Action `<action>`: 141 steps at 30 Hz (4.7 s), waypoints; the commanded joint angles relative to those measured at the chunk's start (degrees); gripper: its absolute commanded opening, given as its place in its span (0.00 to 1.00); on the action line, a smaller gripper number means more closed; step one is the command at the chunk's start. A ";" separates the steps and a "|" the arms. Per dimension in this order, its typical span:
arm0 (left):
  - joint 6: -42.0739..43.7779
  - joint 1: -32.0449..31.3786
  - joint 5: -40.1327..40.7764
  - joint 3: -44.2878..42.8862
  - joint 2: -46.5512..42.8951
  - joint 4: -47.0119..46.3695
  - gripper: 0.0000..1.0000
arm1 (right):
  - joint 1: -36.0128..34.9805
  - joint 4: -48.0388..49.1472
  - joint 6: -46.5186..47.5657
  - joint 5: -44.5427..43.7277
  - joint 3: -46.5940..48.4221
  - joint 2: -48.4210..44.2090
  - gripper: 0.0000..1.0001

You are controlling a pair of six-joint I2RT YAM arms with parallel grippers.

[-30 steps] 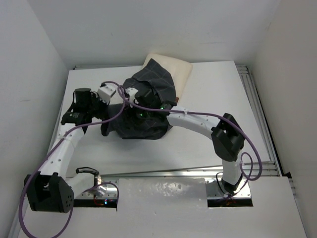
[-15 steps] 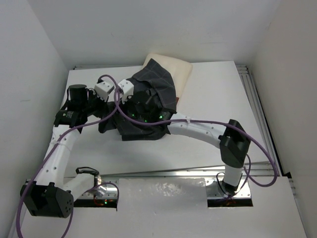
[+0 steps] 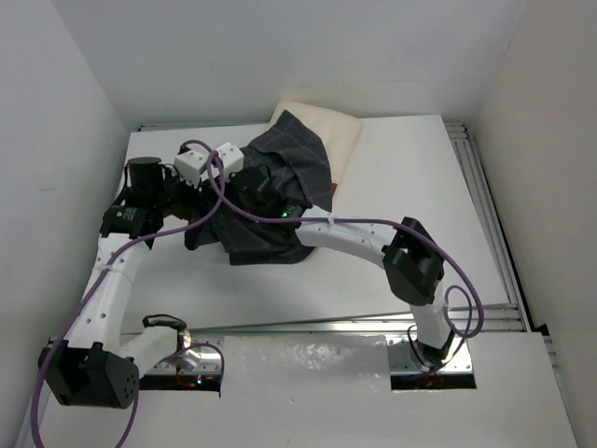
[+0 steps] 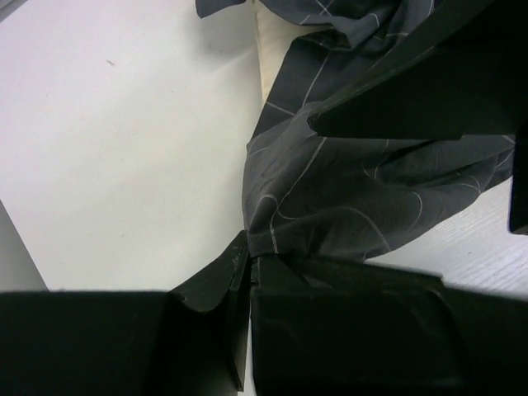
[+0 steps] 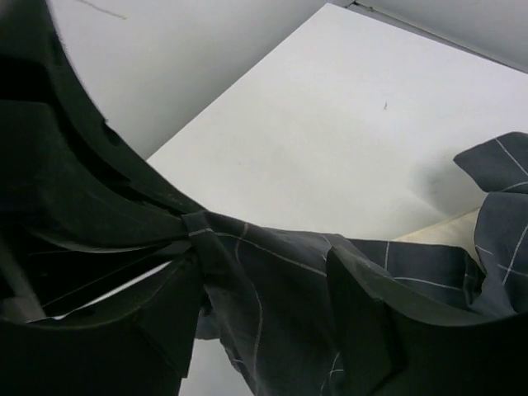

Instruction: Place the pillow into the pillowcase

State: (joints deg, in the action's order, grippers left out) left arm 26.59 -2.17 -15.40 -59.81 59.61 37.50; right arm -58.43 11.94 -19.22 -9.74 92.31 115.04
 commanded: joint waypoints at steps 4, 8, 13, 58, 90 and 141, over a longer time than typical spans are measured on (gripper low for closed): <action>-1.01 -0.99 -4.55 -5.05 -0.20 -2.78 0.00 | -0.54 -1.39 -0.37 -6.95 3.83 4.39 0.54; -1.54 -0.99 -4.55 -7.16 0.15 -2.43 0.00 | -0.54 -5.96 -1.51 -14.41 6.47 6.51 0.41; -1.89 -0.99 -4.47 -9.88 -0.02 -1.02 0.00 | -0.45 -9.29 -6.07 -28.55 7.35 6.42 0.24; -0.39 -14.43 -1.04 -22.19 10.52 -3.58 0.00 | 22.23 -27.18 11.24 17.64 -15.76 -35.15 0.99; -5.41 -21.73 6.78 -24.74 12.02 1.35 0.00 | 8.16 -6.65 -6.35 -9.58 -17.00 -15.29 0.47; -18.15 -8.90 -7.18 -29.84 60.17 -0.15 0.85 | 47.54 -37.08 -11.01 -9.77 -26.57 -35.24 0.00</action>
State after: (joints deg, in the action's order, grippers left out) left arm 7.92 -10.81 -19.31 -88.97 115.94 35.81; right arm -10.66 -27.99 -29.56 -20.32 66.41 81.89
